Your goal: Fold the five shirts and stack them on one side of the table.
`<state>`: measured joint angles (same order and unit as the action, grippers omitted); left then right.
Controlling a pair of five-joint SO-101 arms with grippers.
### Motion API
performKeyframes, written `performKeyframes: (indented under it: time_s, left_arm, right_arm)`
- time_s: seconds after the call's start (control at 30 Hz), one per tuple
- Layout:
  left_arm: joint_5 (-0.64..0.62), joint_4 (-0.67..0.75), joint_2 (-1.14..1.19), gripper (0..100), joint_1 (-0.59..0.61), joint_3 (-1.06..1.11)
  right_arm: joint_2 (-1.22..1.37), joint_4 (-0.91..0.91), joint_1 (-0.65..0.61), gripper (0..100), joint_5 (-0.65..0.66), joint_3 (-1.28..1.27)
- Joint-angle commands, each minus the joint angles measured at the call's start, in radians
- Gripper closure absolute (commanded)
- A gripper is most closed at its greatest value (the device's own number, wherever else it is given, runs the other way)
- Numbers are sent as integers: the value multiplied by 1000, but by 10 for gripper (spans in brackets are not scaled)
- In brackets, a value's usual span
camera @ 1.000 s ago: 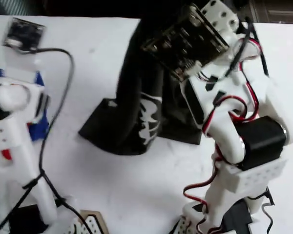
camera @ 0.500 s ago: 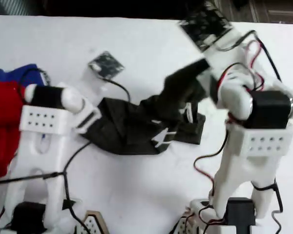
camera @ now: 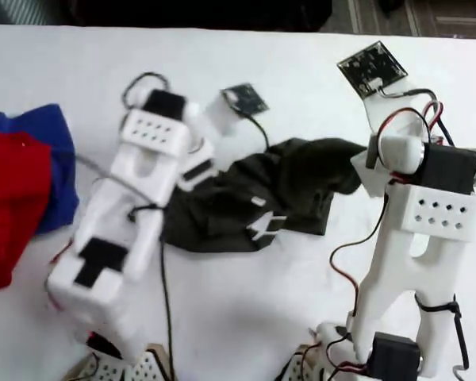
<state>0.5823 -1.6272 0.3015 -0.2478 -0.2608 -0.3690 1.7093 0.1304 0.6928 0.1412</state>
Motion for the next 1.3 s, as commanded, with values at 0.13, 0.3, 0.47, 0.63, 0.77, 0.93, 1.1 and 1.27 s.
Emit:
performKeyframes:
  time_s: [0.13,0.3,0.47,0.63,0.77,0.93,1.1,1.27]
  left_arm:
    - [3,-20,205,762,-48,-169]
    - [-83,-21,300,862,-48,-249]
    - [-94,-25,372,904,-47,-272]
    - [-94,-37,380,930,-48,-273]
    - [-92,-71,380,980,-53,-273]
    - [-92,-141,344,978,-35,-307]
    - [-100,-150,197,978,64,-396]
    - [-97,-155,53,978,120,-387]
  right_arm:
    - [-25,-5,16,980,-8,-2]
    - [-24,-13,16,980,-8,-2]
    - [-24,-27,13,980,-9,-2]
    - [-24,-27,13,980,-9,-2]
    - [-24,-42,15,980,-9,-2]
    - [-24,-79,16,980,-9,5]
    - [-35,-116,16,980,-9,8]
    - [-33,-125,18,980,-9,75]
